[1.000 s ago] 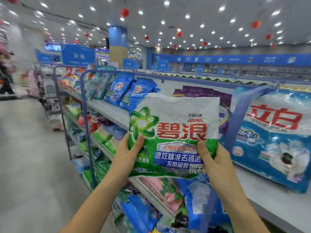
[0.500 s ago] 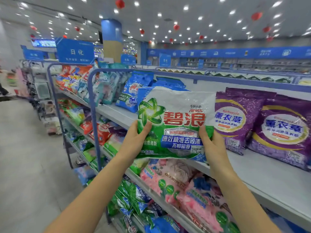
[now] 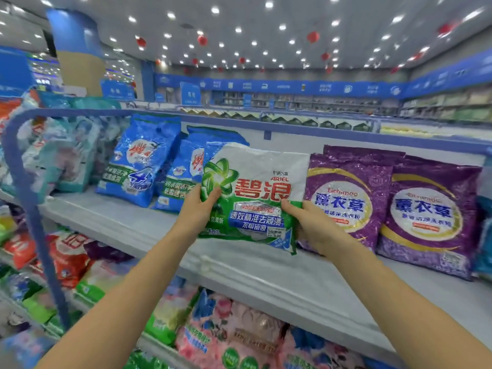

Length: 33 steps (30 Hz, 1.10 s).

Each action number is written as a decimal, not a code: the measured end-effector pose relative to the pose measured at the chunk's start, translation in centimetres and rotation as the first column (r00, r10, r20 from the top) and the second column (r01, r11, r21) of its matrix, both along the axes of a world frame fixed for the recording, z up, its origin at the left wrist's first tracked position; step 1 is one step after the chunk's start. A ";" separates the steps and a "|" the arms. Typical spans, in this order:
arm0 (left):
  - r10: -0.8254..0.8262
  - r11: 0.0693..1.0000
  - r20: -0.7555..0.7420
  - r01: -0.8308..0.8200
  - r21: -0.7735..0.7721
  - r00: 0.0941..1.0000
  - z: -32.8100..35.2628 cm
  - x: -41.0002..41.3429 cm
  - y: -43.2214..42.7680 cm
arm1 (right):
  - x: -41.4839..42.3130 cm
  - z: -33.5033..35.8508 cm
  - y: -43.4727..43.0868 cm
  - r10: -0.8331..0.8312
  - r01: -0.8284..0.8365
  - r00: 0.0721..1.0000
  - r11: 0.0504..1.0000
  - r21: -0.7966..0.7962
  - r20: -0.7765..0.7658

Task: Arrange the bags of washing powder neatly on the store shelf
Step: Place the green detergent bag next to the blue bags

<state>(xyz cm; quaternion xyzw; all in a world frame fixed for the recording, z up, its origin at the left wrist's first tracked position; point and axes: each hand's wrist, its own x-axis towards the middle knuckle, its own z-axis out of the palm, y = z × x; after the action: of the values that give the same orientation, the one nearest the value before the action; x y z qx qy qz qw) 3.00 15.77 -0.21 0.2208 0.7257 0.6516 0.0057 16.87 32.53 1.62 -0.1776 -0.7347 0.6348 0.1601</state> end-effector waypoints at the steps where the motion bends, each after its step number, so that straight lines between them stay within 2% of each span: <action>1: -0.026 1.000 0.014 0.026 -0.004 1.000 -0.3 -0.9 0.8 | -0.4 -0.1 0.3 -0.026 0.026 0.999 1.000 -0.018 0.028; 6: -0.112 0.978 0.048 0.119 -0.170 0.993 -0.7 -4.5 4.0 | -2.4 -0.4 1.5 -0.200 0.203 0.974 0.979 -0.027 0.103; 10: -0.231 0.942 0.073 0.242 -0.233 0.970 -0.5 -6.7 5.7 | -4.4 -1.1 1.8 -0.373 0.384 0.918 0.921 -0.064 0.135; 15: -0.303 0.931 0.172 0.330 -0.156 0.937 -1.1 -7.3 7.1 | -6.2 -2.4 1.7 -0.524 0.540 0.837 0.837 -0.082 0.159; 21: -0.382 0.902 0.258 0.418 -0.105 0.888 -1.4 -8.0 7.3 | -6.2 -2.9 0.2 -0.597 0.607 0.795 0.787 -0.116 0.107; 24: -0.377 0.910 0.294 0.411 -0.061 0.878 -1.2 -8.2 7.2 | -5.7 -2.7 0.0 -0.649 0.649 0.760 0.760 -0.018 0.036; 29: -0.372 0.924 0.205 0.382 -0.012 0.905 -1.0 -8.1 6.7 | -4.9 -2.3 0.8 -0.703 0.704 0.710 0.708 0.064 -0.029; 31: -0.434 0.901 0.096 0.433 0.025 0.896 -0.9 -8.3 6.4 | -4.9 -2.1 0.9 -0.712 0.711 0.701 0.693 0.120 -0.043; 33: -0.478 0.878 -0.035 0.478 -0.022 0.878 -1.0 -8.9 5.9 | -5.1 -2.0 1.1 -0.729 0.726 0.683 0.672 0.147 -0.046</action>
<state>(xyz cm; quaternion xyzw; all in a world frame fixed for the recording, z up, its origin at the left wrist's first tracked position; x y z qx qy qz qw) -5.89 21.71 -1.17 0.4057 0.6530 0.6209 0.1535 11.78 33.60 -0.40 -0.4477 -0.6510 0.4589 0.4064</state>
